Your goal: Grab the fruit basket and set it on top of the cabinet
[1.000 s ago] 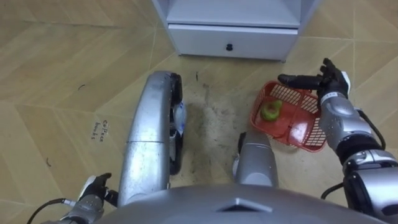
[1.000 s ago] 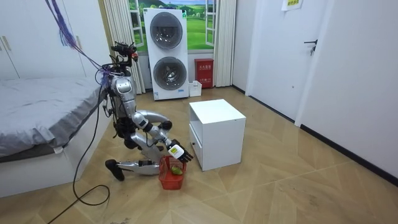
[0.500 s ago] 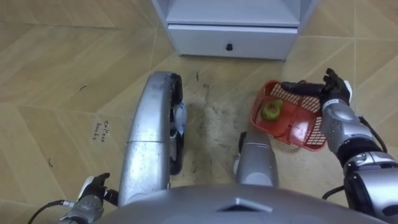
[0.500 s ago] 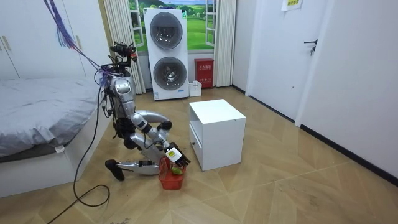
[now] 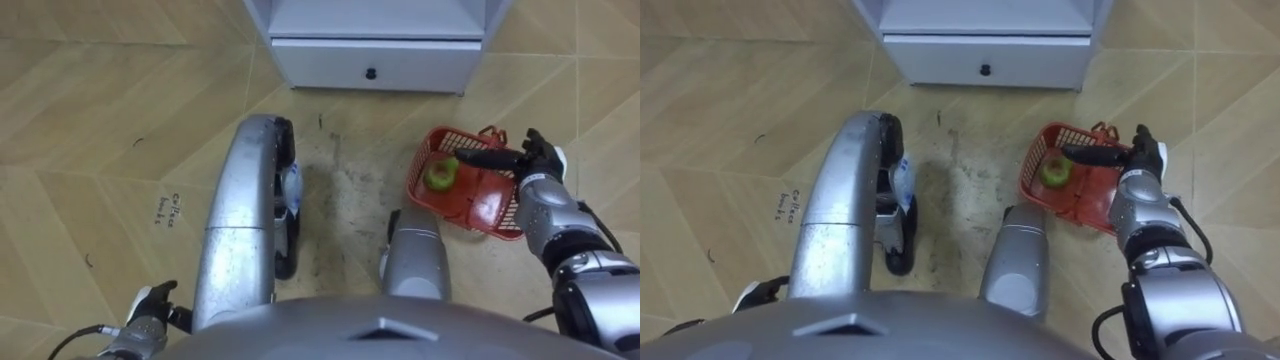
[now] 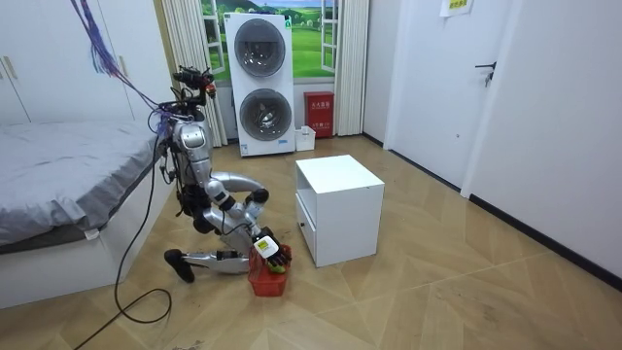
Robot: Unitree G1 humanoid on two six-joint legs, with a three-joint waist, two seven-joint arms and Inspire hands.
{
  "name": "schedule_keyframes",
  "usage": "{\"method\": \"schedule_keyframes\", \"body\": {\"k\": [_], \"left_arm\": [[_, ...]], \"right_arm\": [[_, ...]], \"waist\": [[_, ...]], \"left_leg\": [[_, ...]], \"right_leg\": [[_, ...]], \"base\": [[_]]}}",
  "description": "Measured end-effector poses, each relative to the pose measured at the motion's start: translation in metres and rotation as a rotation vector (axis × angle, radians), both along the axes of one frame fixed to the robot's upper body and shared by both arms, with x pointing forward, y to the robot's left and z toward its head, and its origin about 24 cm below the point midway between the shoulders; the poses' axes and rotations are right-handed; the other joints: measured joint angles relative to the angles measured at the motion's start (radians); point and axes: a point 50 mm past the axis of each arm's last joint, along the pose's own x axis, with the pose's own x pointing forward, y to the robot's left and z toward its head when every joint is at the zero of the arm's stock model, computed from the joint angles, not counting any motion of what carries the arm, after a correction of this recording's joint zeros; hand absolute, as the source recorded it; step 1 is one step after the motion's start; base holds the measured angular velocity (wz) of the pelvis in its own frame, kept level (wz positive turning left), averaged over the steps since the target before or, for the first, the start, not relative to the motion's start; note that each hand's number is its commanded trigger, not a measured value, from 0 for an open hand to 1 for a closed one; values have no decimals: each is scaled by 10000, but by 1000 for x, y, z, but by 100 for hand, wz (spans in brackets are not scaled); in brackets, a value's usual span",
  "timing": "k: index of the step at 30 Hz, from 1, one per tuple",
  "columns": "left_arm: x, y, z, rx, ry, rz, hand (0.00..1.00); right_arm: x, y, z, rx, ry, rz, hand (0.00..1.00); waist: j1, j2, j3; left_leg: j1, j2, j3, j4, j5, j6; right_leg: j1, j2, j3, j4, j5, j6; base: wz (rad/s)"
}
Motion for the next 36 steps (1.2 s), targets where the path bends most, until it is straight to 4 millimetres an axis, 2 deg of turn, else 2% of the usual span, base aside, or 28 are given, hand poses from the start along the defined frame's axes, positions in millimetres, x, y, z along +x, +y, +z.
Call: {"method": "schedule_keyframes", "body": {"k": [5, 9, 12, 16, 32, 33, 34, 35, 36], "left_arm": [[8, -4, 0, -92, -171, -48, 0], [18, -15, -3, -408, -339, -82, 0], [25, -16, -2, -471, -432, -120, 0], [35, -18, -1, -741, -592, -246, 0], [36, -20, -2, -1126, -346, -305, 0], [36, -20, -2, -1165, -331, -312, 0], [36, -20, -2, -1178, -333, -322, 0], [37, -20, -2, -1183, -341, -329, 0], [37, -20, -2, -1199, -334, -327, 0]], "right_arm": [[-2, 0, -2, 265, 88, 27, 0], [-12, -1, -10, 571, 580, 120, 0], [-17, -1, -13, 740, 885, 120, 0], [-16, 3, -14, 1036, 876, 437, 0], [-14, 9, -16, 2347, 694, 133, 0], [-14, 10, -16, 2354, 708, 172, 18], [-14, 10, -17, 2380, 724, 222, 76], [-14, 11, -17, 2419, 719, 231, 100], [-14, 11, -17, 2447, 726, 277, 100]], "waist": [[4, -33, 15], [23, 0, 11], [15, 64, 9], [46, 92, 0], [431, 62, 20], [440, 60, 21], [459, 51, 26], [464, 47, 29], [474, 43, 31]], "left_leg": [[-26, -22, 10, 7, 8, -17], [-49, 1, 18, 17, 7, -15], [-65, 30, 1, 28, 7, -15], [-129, 40, -90, 48, 13, -28], [-223, 7, -179, 94, 25, -52], [-223, 7, -180, 94, 26, -54], [-224, 7, -183, 93, 27, -56], [-227, -1, -192, 94, 27, -56], [-239, -10, -206, 95, 37, -78]], "right_leg": [[-14, -9, 0, 6, -1, -1], [-95, -11, 11, 9, -1, -1], [-115, 38, 16, 21, -12, 19], [-123, 129, -47, 42, -17, 28], [-92, 156, -184, 25, -18, 30], [-91, 156, -187, 25, -18, 30], [-99, 160, -187, 25, -18, 30], [-98, 163, -192, 25, -18, 30], [-93, 171, -203, 24, -18, 30]], "base": [[0], [0], [-2], [-1], [1], [0], [0], [0], [0]]}}
